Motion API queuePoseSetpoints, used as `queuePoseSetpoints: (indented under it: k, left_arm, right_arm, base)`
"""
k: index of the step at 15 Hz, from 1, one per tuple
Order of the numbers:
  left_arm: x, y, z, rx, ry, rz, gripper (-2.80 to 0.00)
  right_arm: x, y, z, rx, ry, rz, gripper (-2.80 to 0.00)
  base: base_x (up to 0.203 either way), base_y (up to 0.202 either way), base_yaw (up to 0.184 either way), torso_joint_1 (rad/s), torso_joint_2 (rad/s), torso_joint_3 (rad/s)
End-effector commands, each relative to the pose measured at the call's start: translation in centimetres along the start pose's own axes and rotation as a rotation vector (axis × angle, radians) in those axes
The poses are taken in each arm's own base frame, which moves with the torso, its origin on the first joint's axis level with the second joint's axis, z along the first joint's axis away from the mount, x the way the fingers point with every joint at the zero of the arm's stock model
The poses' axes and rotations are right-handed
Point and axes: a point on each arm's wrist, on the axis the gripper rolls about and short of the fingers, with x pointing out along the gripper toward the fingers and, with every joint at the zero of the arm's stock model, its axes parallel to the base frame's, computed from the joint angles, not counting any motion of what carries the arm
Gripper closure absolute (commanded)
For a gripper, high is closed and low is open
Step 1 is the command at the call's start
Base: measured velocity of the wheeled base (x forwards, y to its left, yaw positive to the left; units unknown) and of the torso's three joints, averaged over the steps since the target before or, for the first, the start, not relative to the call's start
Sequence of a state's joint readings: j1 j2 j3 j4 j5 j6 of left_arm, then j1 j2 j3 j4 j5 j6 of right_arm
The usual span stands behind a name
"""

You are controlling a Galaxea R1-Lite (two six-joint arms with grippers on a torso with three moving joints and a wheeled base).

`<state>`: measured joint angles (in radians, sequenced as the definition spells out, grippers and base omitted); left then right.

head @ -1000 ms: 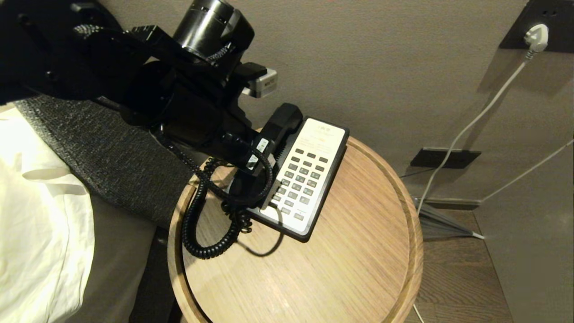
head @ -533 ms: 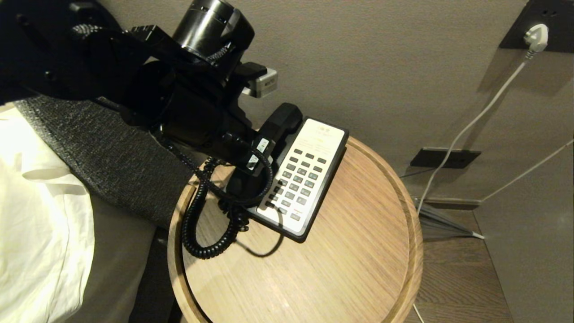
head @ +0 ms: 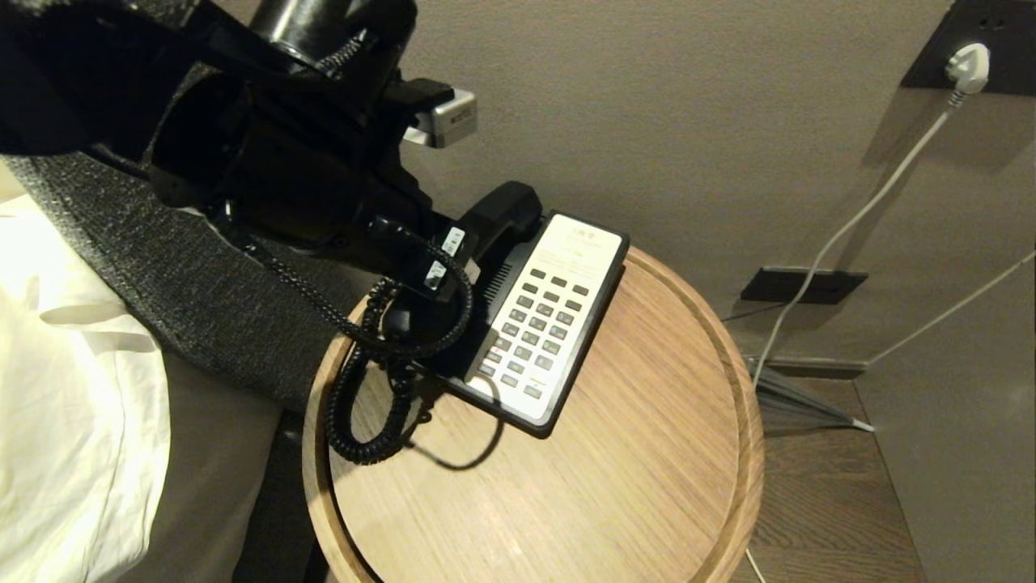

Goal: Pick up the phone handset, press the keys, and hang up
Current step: Pick up the desk phone handset, then dial the number

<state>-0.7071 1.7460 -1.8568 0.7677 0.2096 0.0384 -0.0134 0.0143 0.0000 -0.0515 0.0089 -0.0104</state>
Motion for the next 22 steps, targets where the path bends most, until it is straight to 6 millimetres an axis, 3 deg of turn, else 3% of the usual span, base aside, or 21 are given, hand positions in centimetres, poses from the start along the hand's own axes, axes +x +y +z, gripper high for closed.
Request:
queuePoseSetpoints:
  k: [1,6,10,13,15,19,22]
  left_arm:
    - [-2.4,0.8,0.0,-0.029,-0.050,0.012,0.00]
    - [-8.6,2.3,-1.0,-0.204,-0.169,0.015,0.00]
    - [-13.5,3.2,-5.3,-0.353,-0.203,0.011,0.00]
    - [-16.2,3.7,-7.9,-0.635,-0.293,-0.024,0.00]
    - [-17.0,3.8,-9.2,-0.769,-0.417,-0.070,0.00]
    - [-17.8,3.7,-14.5,-0.844,-0.491,-0.073,0.00]
    - [-16.4,3.4,-15.6,-0.913,-0.555,-0.101,0.00]
  right_arm:
    - [0.1,0.0,-0.6,0.000,0.020,0.001,0.00]
    - [0.1,0.0,-0.6,0.000,0.020,0.001,0.00]
    - [0.1,0.0,-0.6,0.000,0.020,0.001,0.00]
    - [0.1,0.0,-0.6,0.000,0.020,0.001,0.00]
    - [0.1,0.0,-0.6,0.000,0.020,0.001,0.00]
    - [0.1,0.0,-0.6,0.000,0.020,0.002,0.00]
    - [0.1,0.0,-0.6,0.000,0.020,0.000,0.00]
  base:
    - [0.000,0.000,0.000,0.000,0.00,0.000]
    - [0.000,0.000,0.000,0.000,0.00,0.000]
    - [0.000,0.000,0.000,0.000,0.00,0.000]
    - [0.000,0.000,0.000,0.000,0.00,0.000]
    - [0.000,0.000,0.000,0.000,0.00,0.000]
    - [0.000,0.000,0.000,0.000,0.00,0.000]
    - [0.000,0.000,0.000,0.000,0.00,0.000]
